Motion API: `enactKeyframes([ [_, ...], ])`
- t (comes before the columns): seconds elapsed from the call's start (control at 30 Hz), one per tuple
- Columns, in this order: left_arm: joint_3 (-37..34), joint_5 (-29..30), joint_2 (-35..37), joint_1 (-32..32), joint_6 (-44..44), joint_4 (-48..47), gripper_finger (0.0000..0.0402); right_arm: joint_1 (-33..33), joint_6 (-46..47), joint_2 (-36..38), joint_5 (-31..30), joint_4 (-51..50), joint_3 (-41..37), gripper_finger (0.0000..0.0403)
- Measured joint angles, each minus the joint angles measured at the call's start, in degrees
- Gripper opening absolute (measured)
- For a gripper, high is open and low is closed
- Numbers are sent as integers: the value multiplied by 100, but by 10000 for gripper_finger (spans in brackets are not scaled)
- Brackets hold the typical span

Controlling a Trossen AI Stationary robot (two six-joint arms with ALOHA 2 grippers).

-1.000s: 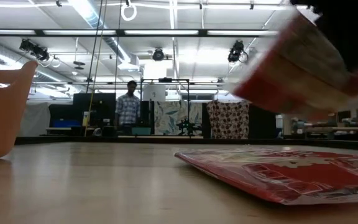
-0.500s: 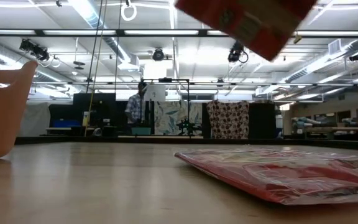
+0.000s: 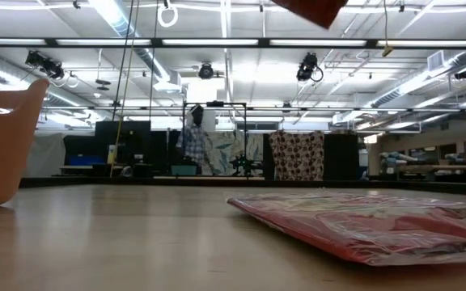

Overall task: Sort popcorn bags into baskets
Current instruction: Put the red popcorn bag into the orange container

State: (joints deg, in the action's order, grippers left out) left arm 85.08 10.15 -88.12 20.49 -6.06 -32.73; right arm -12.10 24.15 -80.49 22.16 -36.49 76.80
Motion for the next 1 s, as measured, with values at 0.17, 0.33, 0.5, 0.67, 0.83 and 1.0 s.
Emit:
enactKeyframes([
  [0.17, 0, 52, -2, -4, -58, 51, 143, 20, 28, 0, 49, 145, 2, 8],
  [0.33, 0, 71, -2, -3, -62, 68, 86, 20, 10, 0, 500, 334, 2, 8],
  [0.5, 0, 132, 57, -18, 57, 100, 52, 25, 72, 0, 686, 262, 2, 7],
  [0.67, 0, 46, 123, -80, 108, 123, 10, 66, -7, 2, 560, 256, 2, 15],
  [0.83, 0, 54, 214, -147, 47, 83, 10, 137, -34, 4, 529, 312, 4, 34],
  [1.0, 0, 54, 293, -160, 28, -12, 8, 249, 13, 11, 481, 328, 4, 86],
])
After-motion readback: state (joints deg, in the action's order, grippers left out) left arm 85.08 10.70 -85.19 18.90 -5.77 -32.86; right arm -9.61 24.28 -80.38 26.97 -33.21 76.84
